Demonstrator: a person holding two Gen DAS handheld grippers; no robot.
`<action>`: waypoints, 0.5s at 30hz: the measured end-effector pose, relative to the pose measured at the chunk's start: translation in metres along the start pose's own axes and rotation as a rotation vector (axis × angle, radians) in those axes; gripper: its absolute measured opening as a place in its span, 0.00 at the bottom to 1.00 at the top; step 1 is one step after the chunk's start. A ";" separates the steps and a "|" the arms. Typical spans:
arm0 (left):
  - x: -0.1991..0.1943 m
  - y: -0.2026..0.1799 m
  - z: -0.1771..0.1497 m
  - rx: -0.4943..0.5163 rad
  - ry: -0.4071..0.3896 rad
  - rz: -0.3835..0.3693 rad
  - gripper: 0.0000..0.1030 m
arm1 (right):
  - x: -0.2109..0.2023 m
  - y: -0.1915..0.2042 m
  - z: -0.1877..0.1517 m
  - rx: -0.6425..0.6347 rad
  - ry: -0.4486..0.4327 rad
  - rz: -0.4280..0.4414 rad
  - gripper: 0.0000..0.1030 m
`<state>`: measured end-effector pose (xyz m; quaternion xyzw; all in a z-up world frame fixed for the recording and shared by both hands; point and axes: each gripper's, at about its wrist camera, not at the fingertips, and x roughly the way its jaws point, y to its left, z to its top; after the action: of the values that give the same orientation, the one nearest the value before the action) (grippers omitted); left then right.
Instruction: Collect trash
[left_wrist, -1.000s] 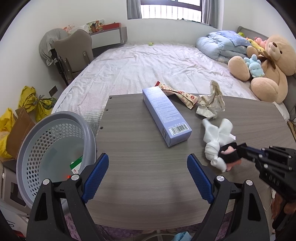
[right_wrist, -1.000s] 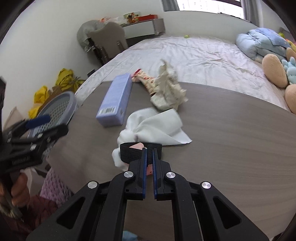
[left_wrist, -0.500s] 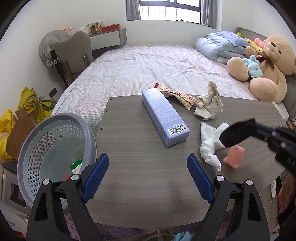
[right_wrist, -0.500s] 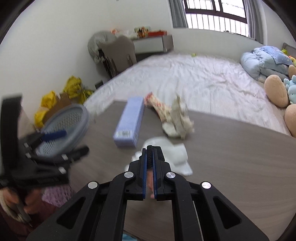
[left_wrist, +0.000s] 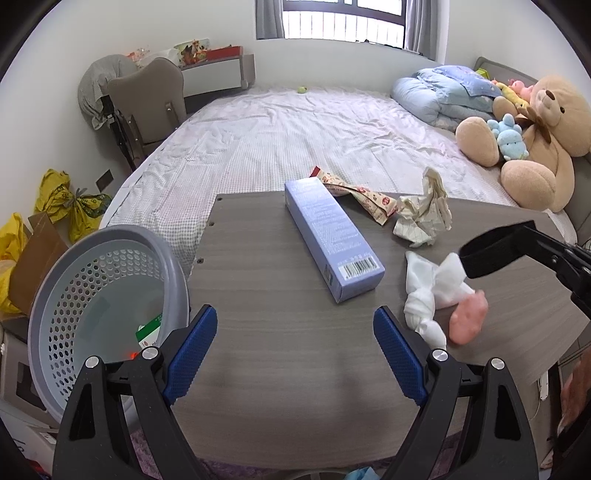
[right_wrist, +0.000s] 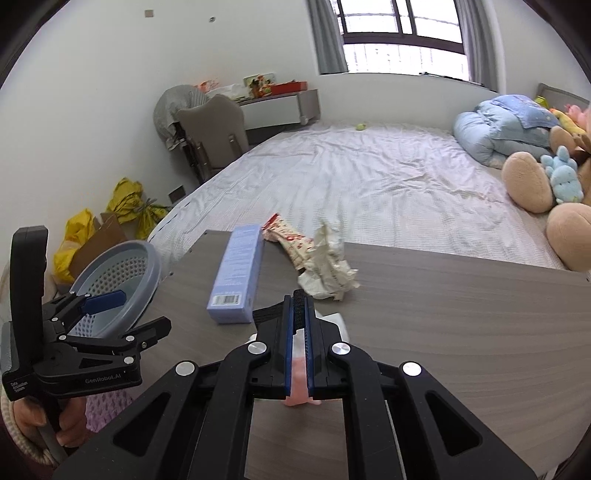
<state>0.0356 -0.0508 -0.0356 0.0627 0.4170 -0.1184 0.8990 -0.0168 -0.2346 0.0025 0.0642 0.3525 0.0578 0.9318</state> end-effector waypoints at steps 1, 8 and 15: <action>0.002 -0.001 0.004 -0.004 -0.003 -0.001 0.82 | -0.001 -0.003 0.000 0.009 -0.005 -0.011 0.05; 0.027 -0.017 0.037 -0.023 -0.022 -0.002 0.82 | -0.004 -0.028 -0.003 0.078 -0.014 -0.065 0.05; 0.074 -0.028 0.058 -0.050 0.057 0.000 0.82 | -0.004 -0.048 -0.008 0.134 -0.027 -0.076 0.05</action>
<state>0.1176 -0.1020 -0.0554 0.0434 0.4451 -0.1058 0.8882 -0.0221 -0.2816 -0.0084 0.1140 0.3452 -0.0020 0.9316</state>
